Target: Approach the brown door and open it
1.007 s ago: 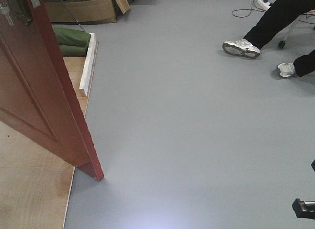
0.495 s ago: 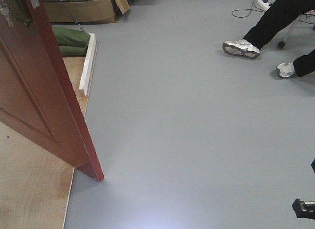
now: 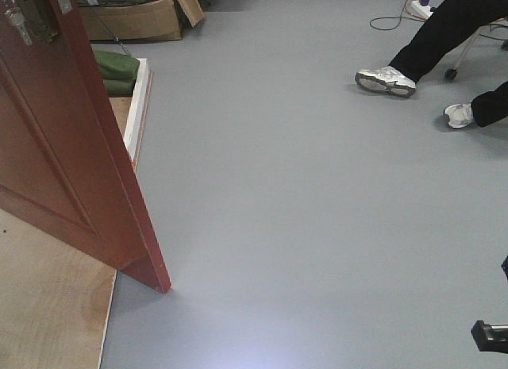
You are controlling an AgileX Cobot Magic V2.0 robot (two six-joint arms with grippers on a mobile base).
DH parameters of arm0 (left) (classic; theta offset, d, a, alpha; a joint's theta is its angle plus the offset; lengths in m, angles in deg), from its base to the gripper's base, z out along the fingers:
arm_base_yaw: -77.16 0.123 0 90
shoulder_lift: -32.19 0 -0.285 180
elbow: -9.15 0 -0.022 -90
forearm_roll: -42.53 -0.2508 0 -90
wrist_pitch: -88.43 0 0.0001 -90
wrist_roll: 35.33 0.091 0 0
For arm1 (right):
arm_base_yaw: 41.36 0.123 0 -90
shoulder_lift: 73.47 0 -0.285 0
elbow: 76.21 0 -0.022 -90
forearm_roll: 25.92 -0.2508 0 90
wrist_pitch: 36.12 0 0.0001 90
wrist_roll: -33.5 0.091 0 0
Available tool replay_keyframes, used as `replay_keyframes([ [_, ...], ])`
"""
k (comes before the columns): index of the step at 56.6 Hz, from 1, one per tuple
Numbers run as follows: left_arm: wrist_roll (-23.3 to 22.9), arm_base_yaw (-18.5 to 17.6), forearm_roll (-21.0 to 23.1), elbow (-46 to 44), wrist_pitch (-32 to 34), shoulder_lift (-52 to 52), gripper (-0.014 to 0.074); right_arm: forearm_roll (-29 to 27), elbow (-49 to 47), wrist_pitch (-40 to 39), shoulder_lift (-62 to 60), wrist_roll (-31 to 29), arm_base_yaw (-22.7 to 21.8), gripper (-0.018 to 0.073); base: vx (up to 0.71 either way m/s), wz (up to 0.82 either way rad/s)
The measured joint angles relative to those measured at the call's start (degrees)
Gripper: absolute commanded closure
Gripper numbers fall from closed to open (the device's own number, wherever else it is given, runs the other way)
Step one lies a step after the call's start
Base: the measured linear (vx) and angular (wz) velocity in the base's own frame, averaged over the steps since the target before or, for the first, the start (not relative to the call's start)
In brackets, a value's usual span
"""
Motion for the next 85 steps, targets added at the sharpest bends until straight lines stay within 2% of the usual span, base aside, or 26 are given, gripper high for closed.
replay_keyframes([
  [85, 0.0, 0.0, 0.0, 0.0, -0.7, -0.1, 0.0600, 0.0, 0.0, 0.0, 0.0, 0.0, 0.0, 0.0559, 0.17, 0.00],
])
